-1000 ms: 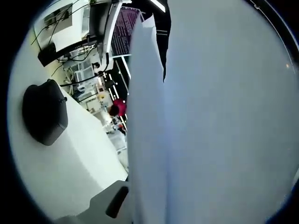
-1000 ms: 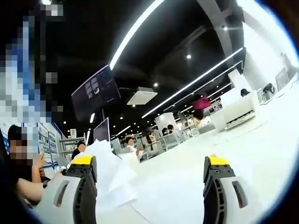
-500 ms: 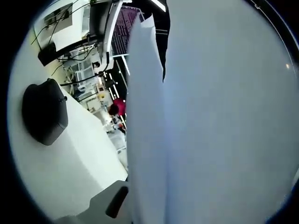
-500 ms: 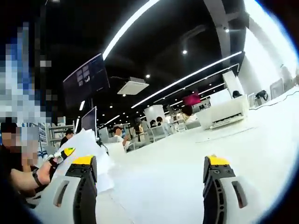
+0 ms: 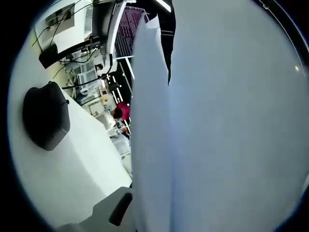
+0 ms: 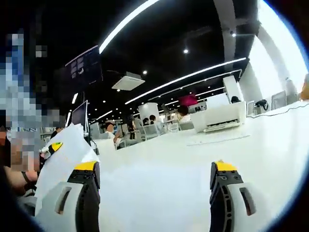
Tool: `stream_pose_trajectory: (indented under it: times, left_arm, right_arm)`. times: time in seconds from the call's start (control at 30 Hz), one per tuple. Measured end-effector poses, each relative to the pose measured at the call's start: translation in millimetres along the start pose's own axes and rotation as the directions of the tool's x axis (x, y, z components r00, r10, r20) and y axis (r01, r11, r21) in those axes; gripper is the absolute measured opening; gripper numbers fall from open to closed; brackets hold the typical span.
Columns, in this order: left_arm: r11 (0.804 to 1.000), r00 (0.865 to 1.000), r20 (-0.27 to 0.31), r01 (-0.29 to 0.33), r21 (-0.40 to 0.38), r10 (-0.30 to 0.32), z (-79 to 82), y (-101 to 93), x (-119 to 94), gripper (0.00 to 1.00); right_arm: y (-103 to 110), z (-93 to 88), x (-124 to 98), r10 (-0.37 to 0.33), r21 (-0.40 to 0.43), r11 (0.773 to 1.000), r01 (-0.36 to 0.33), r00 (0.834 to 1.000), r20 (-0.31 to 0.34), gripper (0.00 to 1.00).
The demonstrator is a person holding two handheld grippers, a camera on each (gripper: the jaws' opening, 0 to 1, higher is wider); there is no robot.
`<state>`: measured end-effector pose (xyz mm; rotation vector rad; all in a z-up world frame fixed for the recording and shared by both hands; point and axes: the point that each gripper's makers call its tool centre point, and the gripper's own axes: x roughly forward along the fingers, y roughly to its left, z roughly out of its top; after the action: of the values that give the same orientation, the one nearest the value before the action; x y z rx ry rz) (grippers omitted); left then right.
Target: Organize the stack of printing papers by aligning and flattening the scattered papers on the table
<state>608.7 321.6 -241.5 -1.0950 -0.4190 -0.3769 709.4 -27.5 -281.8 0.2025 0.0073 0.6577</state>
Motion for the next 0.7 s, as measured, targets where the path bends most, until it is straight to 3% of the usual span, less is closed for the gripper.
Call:
stream_pose_trajectory:
  times: [0.23,0.53,0.7]
  left_arm:
    - [1.0,1.0,0.0,0.001,0.0,-0.001,0.2,-0.3,0,0.07]
    - [1.0,1.0,0.0,0.003,-0.001,-0.003,0.5,-0.2,0,0.07]
    - [1.0,1.0,-0.001,0.004,-0.001,-0.004,0.0,-1.1,0,0.07]
  right_arm:
    - [-2,-3.1,3,0.013,0.0,1.0,-0.013,1.0,-0.023,0.9]
    - [-27,-4.7,4,-0.009,0.07,0.997,0.012,0.999,-0.04,0.9]
    - [-34,-7.0,7,-0.02,0.006,1.0,0.021,0.998,-0.067,0.9]
